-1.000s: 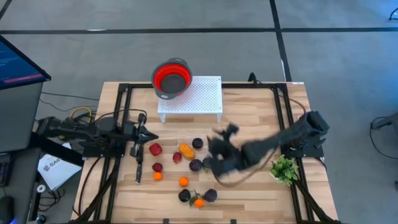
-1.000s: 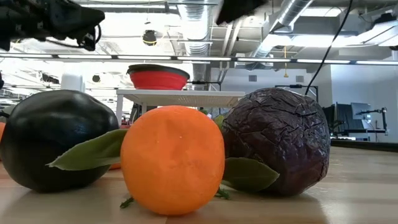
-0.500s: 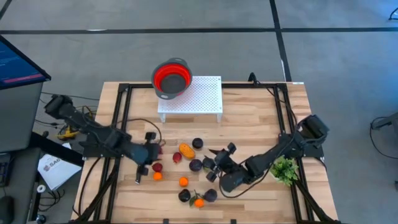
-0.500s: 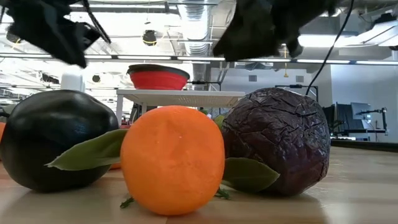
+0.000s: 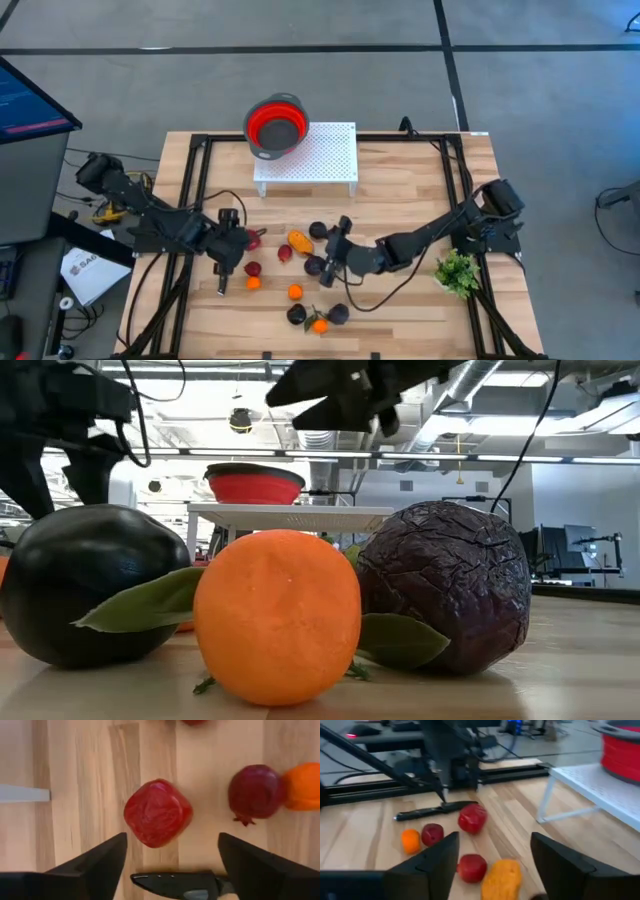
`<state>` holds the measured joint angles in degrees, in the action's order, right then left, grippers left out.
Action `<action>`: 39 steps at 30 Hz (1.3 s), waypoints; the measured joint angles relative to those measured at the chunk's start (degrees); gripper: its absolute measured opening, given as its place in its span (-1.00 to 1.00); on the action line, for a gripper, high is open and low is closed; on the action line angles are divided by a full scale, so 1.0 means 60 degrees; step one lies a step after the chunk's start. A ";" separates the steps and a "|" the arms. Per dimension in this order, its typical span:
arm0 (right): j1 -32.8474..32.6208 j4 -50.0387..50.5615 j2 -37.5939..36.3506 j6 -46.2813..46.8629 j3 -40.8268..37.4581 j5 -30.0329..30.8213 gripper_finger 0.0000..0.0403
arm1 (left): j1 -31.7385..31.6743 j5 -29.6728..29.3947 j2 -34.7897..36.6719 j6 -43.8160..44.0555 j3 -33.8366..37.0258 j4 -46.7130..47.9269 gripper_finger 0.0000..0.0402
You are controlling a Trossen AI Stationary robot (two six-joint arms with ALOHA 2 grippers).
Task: Pick & Place Fruit
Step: Put the red apple into the red strainer bowl on the shelf
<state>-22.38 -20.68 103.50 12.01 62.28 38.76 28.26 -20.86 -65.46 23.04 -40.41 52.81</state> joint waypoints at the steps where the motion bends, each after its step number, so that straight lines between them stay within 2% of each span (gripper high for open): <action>1: 0.0080 -0.0122 0.0000 -0.0081 0.0000 -0.0185 0.28 | -0.0076 0.0000 -0.0017 0.0016 0.0036 -0.0099 0.60; 5: 0.0292 -0.0235 0.0000 -0.0091 0.0000 -0.0280 0.32 | -0.0311 -0.0122 -0.0186 0.0053 0.0241 -0.0601 0.65; 10: 0.0304 -0.0157 0.0000 -0.0066 0.0000 -0.0280 0.32 | -0.0600 -0.0599 -0.0742 -0.0648 0.0765 -0.2140 0.55; 17: -0.0041 0.0182 0.0000 0.0005 -0.0004 -0.0251 0.28 | -0.1081 -0.0597 -0.1493 -0.0523 0.0892 -0.2175 0.45; 20: -0.0232 0.0297 0.0000 0.0142 -0.0004 -0.0204 0.11 | -0.1138 -0.0611 -0.1602 -0.0522 0.0883 -0.2195 0.40; 26: -0.0639 0.1140 0.0000 0.1063 -0.0004 -0.0183 -0.44 | -0.1142 -0.0594 -0.1608 -0.0515 0.0880 -0.2164 0.21; 29: -0.0903 0.1616 0.0000 0.1446 -0.0004 -0.0172 -0.65 | -0.1142 -0.0563 -0.1608 -0.0515 0.0880 -0.2163 0.15; 34: -0.1298 0.2254 0.0000 0.1851 -0.0004 -0.0015 -0.84 | -0.1142 -0.0588 -0.1608 -0.0454 0.0883 -0.2198 0.14; 39: -0.1392 0.2313 0.0000 0.1862 -0.0004 0.0305 -0.95 | -0.1145 -0.0603 -0.1616 -0.0180 0.0887 -0.2231 0.28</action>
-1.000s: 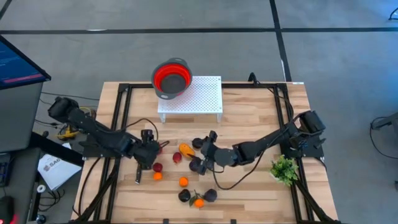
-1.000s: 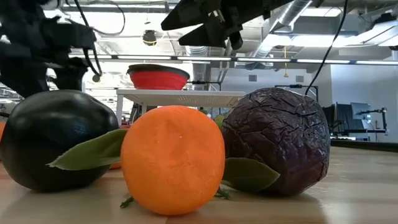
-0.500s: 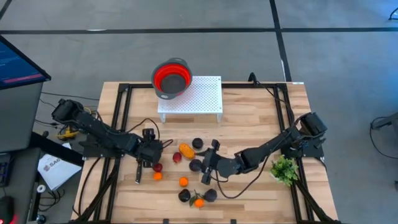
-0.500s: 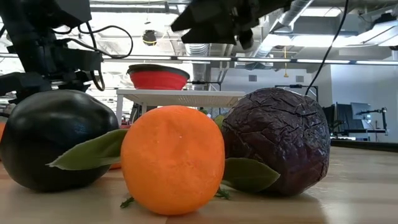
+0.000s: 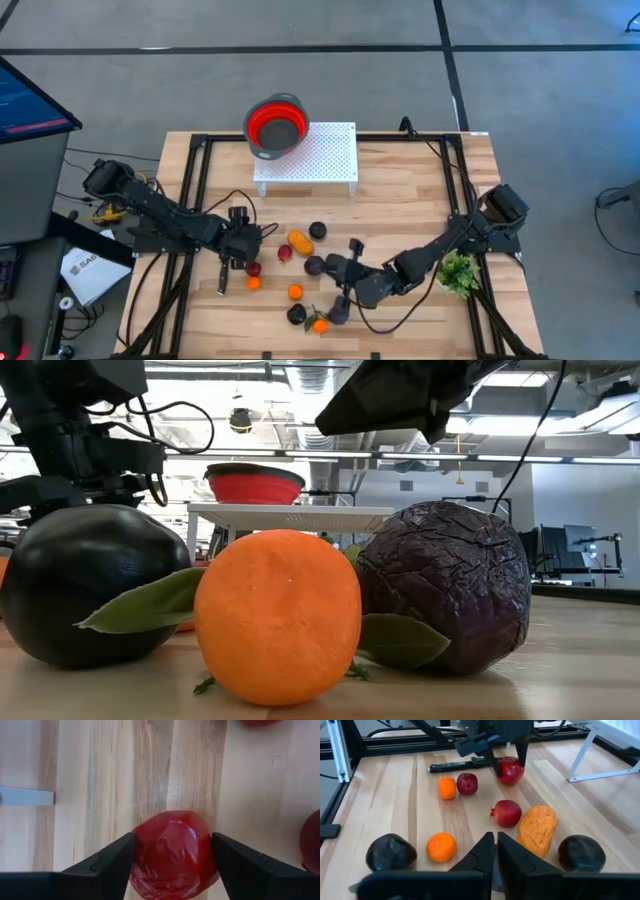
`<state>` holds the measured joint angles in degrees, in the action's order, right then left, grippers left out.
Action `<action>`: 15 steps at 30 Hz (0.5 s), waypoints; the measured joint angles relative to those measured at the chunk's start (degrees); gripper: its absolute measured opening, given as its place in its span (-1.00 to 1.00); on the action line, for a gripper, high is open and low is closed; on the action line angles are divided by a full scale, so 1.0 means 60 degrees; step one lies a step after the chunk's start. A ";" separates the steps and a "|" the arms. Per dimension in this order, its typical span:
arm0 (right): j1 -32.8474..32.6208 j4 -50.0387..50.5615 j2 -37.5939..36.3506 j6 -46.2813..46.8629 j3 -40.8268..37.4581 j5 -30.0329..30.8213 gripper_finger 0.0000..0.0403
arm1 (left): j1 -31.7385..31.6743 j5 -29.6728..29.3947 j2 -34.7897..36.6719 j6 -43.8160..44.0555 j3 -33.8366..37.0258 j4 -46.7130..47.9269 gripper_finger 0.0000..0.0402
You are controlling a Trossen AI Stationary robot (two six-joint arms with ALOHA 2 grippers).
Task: Pick & Place Fruit
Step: Put the red apple into the red strainer bowl on the shelf
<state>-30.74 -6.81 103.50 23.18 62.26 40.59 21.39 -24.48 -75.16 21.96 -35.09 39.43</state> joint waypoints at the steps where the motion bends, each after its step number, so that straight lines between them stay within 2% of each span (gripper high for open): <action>1: 0.0028 0.0000 0.0000 -0.0001 0.0000 0.0004 -0.96 | 0.0000 0.0002 0.0000 0.0000 0.0000 -0.0005 0.32; 9: 0.0237 -0.0004 0.0000 -0.0014 0.0000 0.0023 -0.98 | -0.0470 0.0126 -0.0018 0.0683 0.0216 -0.0006 0.69; 12: 0.0287 -0.0006 0.0000 -0.0030 0.0000 0.0010 -0.98 | -0.0761 0.0075 -0.0018 0.1006 0.0492 0.0009 0.71; 15: 0.0287 -0.0007 0.0000 -0.0030 0.0000 0.0001 -0.98 | -0.0812 0.0073 -0.0018 0.1169 0.0601 -0.0005 0.63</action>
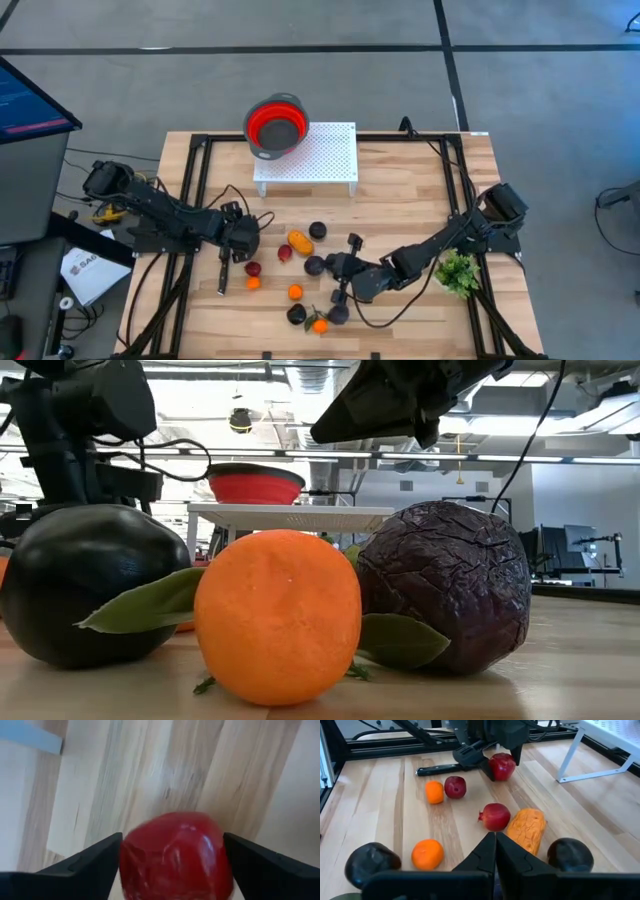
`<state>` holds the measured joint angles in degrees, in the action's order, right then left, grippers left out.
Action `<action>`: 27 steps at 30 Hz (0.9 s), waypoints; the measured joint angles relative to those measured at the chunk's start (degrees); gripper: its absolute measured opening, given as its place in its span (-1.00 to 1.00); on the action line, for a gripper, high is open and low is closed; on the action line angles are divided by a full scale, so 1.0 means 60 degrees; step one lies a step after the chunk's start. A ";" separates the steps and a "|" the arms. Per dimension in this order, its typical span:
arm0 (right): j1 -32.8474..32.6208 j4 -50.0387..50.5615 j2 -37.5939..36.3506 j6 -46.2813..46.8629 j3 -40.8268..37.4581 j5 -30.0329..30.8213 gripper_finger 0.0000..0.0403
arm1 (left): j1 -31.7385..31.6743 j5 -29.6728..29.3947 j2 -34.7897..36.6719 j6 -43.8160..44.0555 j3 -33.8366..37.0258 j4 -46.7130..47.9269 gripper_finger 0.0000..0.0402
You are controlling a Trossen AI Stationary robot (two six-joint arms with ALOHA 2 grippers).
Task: Pick & Place Fruit
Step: Put the red apple into the red strainer bowl on the shelf
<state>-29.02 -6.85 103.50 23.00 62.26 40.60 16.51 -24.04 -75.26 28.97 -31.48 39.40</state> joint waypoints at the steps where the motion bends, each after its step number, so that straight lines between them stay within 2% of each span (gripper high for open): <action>1: 0.0003 0.0000 0.0000 0.0000 0.0000 0.0000 -0.98 | 0.0004 -0.0002 0.0004 0.0001 -0.0006 -0.0046 0.58; 7: 0.0061 -0.0001 0.0000 0.0004 0.0000 0.0004 -0.97 | 0.0018 0.0295 0.0004 -0.0002 -0.0343 -0.0063 0.28; 13: 0.0141 -0.0042 0.0000 0.0000 0.0000 0.0000 -0.97 | 0.0018 0.1657 0.0199 -0.0513 -0.1512 -0.0043 0.28; 16: 0.0190 -0.0164 0.0000 -0.0049 0.0000 0.0000 -0.97 | 0.0033 0.1813 0.0516 -0.1173 -0.2344 -0.0029 0.37; 19: 0.0268 -0.0295 0.0000 -0.0111 0.0000 0.0000 -0.97 | -0.0049 0.1350 0.0789 -0.2334 -0.3344 -0.0354 0.40; 22: 0.0359 -0.0339 0.0000 -0.0112 0.0000 -0.0004 -0.97 | -0.0306 0.0126 0.0882 -0.3741 -0.4333 -0.0970 0.38; 24: 0.0415 -0.0406 0.0000 -0.0115 0.0000 -0.0005 -0.97 | -0.0744 -0.0454 0.0867 -0.4675 -0.4961 -0.1259 0.35; 27: 0.0485 -0.0437 0.0000 -0.0152 0.0000 -0.0006 -0.97 | -0.1902 -0.0652 0.0661 -0.5710 -0.5842 -0.1355 0.33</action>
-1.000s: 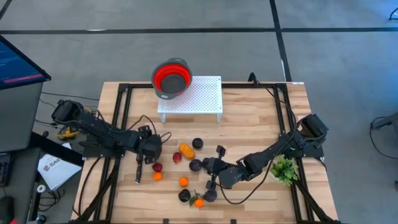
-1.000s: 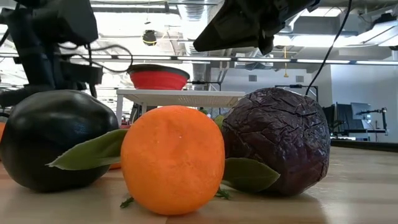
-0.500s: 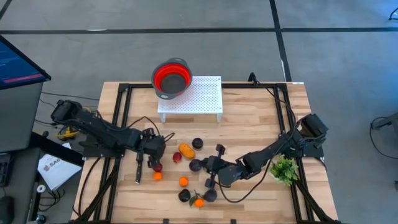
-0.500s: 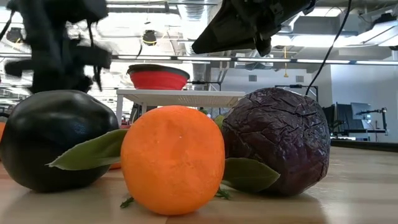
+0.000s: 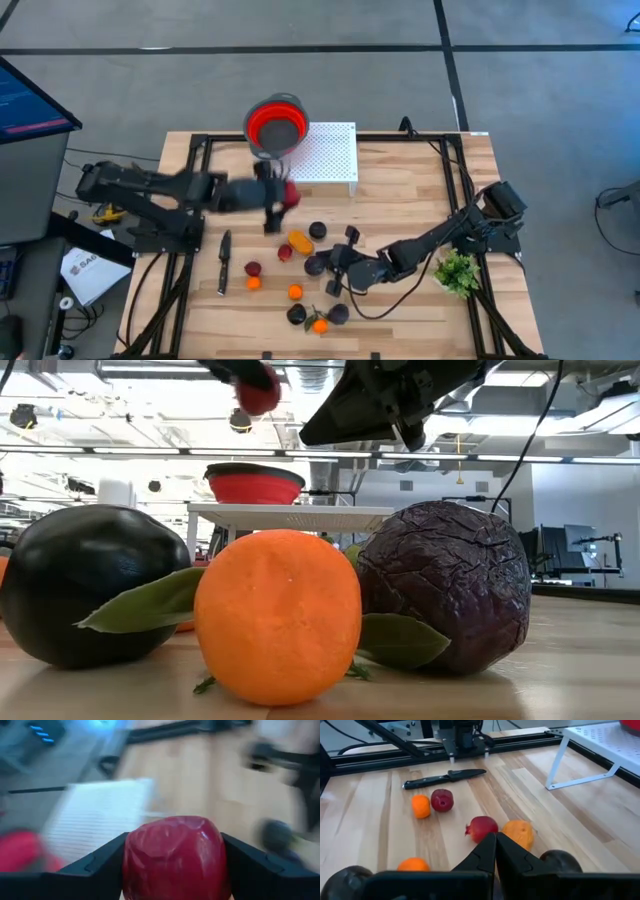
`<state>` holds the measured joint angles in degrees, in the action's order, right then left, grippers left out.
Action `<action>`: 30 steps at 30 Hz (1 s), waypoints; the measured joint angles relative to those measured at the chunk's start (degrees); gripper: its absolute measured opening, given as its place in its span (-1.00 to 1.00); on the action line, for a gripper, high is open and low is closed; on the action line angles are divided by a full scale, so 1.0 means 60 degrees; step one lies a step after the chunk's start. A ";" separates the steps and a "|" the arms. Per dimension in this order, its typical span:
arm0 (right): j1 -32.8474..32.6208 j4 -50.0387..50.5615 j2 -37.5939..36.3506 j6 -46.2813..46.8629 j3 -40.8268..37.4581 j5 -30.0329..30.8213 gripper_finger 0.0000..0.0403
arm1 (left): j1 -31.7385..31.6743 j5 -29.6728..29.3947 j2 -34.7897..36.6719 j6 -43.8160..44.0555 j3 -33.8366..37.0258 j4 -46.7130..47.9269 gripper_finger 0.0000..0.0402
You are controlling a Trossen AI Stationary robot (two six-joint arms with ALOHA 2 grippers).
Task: Pick & Place Fruit
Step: Put the red apple into the red strainer bowl on the shelf
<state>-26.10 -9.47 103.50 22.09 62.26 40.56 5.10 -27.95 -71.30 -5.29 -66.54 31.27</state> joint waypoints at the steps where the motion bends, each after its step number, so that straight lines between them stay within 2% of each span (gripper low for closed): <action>1: 0.0009 -0.0003 0.0000 0.0000 0.0000 0.0000 -0.97 | -0.0515 -0.0027 -0.0101 -0.0373 -0.0265 -0.0005 0.34; 4: 0.0007 -0.0039 0.0000 -0.0001 0.0000 -0.0001 -0.97 | -0.2036 -0.0069 -0.0327 -0.1366 -0.0732 -0.0373 0.36; 7: 0.0054 -0.0069 0.0000 -0.0001 0.0000 -0.0005 -0.97 | -0.3654 0.0008 -0.0581 -0.1665 -0.0918 -0.0854 0.37; 11: 0.0072 -0.0139 0.0000 -0.0005 0.0000 -0.0002 -0.97 | -0.5645 0.0899 -0.1041 -0.1412 -0.0926 -0.1062 0.36; 14: 0.0070 -0.0178 0.0000 -0.0027 0.0000 -0.0003 -0.97 | -0.6678 0.1685 -0.1454 -0.0945 -0.0919 -0.1110 0.38; 18: 0.0065 -0.0192 0.0000 -0.0027 0.0000 -0.0005 -0.97 | -0.7378 0.2703 -0.1967 -0.0624 -0.0919 -0.1283 0.40; 30: 0.0065 -0.0219 0.0000 -0.0019 0.0000 -0.0005 -0.97 | -0.7548 0.2739 -0.3040 -0.0353 -0.0800 -0.1556 0.40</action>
<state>-25.71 -10.79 103.50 21.98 62.26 40.53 -40.18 -11.52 -89.54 -7.41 -71.34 21.93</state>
